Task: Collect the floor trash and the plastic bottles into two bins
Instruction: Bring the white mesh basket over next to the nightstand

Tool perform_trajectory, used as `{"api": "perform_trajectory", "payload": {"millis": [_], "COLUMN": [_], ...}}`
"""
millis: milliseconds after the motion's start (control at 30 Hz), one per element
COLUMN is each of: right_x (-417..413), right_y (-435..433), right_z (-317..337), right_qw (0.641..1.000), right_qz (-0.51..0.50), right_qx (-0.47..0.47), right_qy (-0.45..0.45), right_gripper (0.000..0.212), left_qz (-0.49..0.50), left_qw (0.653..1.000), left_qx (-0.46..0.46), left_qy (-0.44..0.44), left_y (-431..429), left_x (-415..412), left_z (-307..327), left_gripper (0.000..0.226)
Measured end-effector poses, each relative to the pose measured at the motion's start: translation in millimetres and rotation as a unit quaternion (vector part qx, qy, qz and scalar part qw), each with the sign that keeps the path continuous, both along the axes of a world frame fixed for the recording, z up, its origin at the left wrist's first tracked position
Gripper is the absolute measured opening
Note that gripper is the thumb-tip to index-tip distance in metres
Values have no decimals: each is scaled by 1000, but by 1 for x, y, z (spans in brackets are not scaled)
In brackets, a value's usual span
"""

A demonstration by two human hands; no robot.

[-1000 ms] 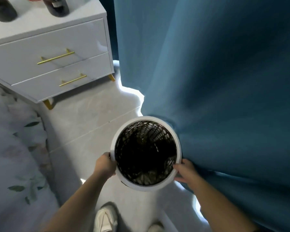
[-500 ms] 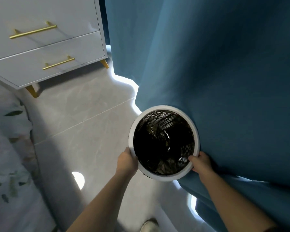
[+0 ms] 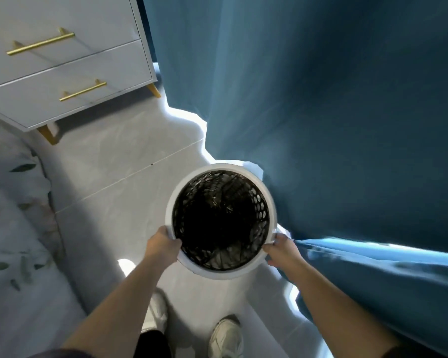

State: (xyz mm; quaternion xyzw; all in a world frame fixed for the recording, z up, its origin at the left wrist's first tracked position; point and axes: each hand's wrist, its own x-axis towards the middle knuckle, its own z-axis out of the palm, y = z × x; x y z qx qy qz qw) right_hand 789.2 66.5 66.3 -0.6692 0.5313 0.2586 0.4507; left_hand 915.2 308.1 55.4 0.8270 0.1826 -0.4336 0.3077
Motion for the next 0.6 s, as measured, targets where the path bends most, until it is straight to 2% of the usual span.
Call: {"api": "perform_trajectory", "payload": {"millis": [33, 67, 200, 333, 467, 600], "right_x": [-4, -9, -50, -93, -111, -100], "right_y": [7, 13, 14, -5, -26, -28], "right_z": [2, 5, -11, -27, -39, -27], "right_qw": [1000, 1000, 997, 993, 992, 991], "right_qz": [1, -7, -61, -92, -85, -32], "right_qx": [-1, -2, -28, -33, -87, -129], "right_qy": [10, 16, 45, 58, 21, -17], "right_gripper": [9, 5, 20, 15, 10, 8], "left_qz": [-1, -6, -47, -85, -103, -73], "left_qw": [1000, 1000, 999, 995, 993, 995], "left_qx": [1, 0, -15, -37, -64, -58], "left_qy": [9, 15, 20, 21, 13, 40], "left_y": [5, 9, 8, -6, -22, -26], "left_x": [-3, -7, -33, -61, -75, -80], "left_z": [3, 4, 5, 1, -2, 2], "left_gripper": [31, 34, 28, 18, 14, 28]}}
